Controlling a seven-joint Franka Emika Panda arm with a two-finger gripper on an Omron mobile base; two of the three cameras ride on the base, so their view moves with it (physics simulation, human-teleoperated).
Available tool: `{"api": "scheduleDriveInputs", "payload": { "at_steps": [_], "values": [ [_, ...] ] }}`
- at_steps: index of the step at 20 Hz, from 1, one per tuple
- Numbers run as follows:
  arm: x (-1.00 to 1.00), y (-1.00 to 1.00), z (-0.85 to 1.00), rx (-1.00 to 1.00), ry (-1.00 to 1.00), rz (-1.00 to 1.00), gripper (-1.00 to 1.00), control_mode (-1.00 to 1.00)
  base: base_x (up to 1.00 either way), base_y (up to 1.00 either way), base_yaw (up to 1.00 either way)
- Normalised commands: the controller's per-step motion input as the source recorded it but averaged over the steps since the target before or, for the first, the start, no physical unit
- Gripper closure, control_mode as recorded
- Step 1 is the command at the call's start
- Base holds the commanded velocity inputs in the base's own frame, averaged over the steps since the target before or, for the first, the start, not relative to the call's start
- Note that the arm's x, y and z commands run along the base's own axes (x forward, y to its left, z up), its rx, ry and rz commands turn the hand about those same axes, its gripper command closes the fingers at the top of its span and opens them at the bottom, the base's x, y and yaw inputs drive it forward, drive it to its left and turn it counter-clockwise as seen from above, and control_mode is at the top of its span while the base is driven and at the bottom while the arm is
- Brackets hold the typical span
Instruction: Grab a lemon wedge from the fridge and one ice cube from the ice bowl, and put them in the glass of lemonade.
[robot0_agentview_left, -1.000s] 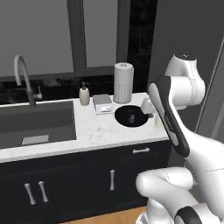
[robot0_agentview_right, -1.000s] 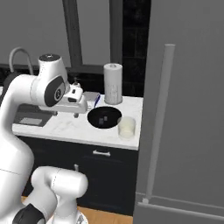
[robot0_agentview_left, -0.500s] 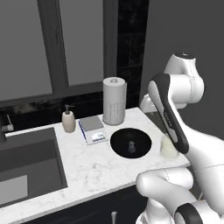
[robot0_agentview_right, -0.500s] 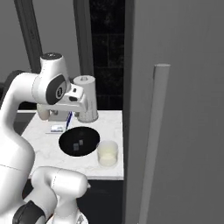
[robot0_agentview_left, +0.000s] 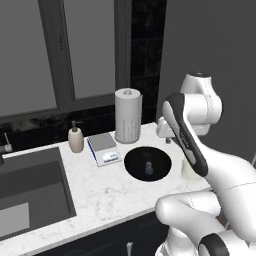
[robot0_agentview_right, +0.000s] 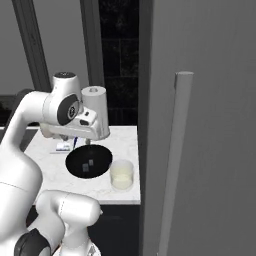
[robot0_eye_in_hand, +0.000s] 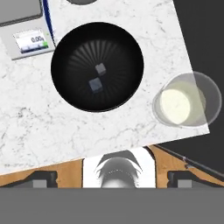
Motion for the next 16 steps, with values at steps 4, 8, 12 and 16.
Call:
{"api": "scheduleDriveInputs", "payload": {
  "at_steps": [4, 8, 12, 16],
  "values": [
    [0.0, 0.03, -0.64, 0.0, 0.09, -0.07, -1.0, -1.0, 0.0, 0.0, 0.0],
    [-0.38, -0.01, -0.37, 0.07, 0.07, 0.0, -1.0, -1.0, 0.0, 0.0, 0.0],
    [-0.44, 0.01, -0.23, 0.01, 0.19, -0.01, -1.0, -1.0, 0.0, 0.0, 0.0],
    [0.11, 0.02, -0.14, -0.09, 0.06, 0.02, -1.0, -1.0, 0.0, 0.0, 0.0]
  ]
}}
